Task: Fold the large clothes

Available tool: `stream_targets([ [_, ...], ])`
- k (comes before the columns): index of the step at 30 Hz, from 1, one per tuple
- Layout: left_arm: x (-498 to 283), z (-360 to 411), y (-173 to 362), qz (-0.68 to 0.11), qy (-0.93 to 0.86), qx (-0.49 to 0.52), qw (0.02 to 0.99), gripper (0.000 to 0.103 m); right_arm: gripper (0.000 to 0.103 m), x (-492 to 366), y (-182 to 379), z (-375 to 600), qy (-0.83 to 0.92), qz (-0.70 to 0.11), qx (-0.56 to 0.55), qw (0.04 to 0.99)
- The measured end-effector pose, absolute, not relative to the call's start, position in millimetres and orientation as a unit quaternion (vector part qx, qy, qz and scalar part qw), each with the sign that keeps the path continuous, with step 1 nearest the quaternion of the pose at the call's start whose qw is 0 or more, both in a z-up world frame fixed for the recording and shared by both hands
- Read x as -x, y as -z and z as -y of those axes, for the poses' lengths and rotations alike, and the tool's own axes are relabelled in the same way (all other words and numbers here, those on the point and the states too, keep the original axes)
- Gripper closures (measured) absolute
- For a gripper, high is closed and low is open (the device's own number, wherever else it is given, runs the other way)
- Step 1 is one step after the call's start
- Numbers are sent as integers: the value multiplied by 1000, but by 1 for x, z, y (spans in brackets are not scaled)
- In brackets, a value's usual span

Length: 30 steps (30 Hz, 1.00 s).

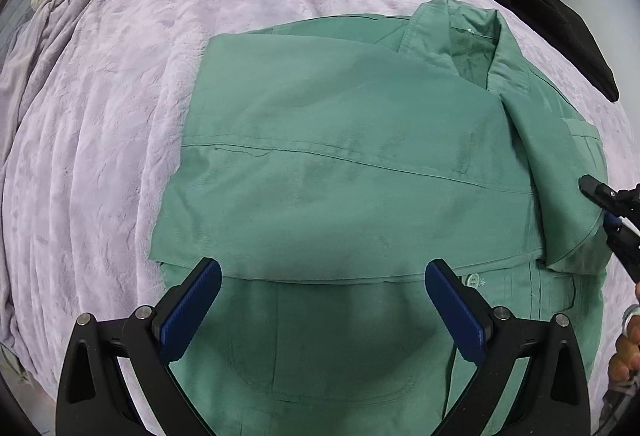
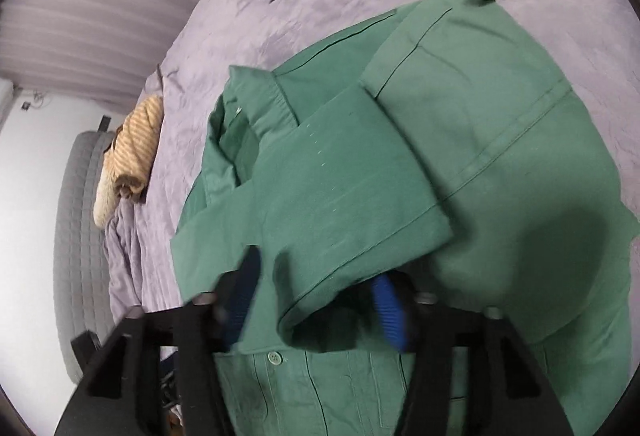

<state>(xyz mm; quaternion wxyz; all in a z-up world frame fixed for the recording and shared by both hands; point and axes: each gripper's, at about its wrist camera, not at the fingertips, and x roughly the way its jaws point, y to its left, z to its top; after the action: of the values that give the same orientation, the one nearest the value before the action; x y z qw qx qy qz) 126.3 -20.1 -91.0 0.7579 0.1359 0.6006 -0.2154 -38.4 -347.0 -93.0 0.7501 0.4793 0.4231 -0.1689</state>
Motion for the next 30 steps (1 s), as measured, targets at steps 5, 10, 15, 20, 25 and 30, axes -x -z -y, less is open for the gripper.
stream_targets([
  [5,-139,-4,84,-588,208,-124,772,1,93,-16,47,304,116,-453,-326,822],
  [10,-158,-29,92,-596,177,-106,776,1,88,-62,61,211,49,-545,-117,829],
  [15,-166,-42,100,-610,171,-80,770,1,40,-55,94,161,2,-601,-55,797],
  [20,-158,-8,109,-635,249,-57,729,1,39,-9,80,194,17,-588,-166,791],
  [25,-145,52,130,-659,320,-58,678,1,37,65,76,292,122,-532,-357,758],
  [30,-158,87,125,-634,320,-70,700,1,37,113,64,387,222,-455,-424,751],
])
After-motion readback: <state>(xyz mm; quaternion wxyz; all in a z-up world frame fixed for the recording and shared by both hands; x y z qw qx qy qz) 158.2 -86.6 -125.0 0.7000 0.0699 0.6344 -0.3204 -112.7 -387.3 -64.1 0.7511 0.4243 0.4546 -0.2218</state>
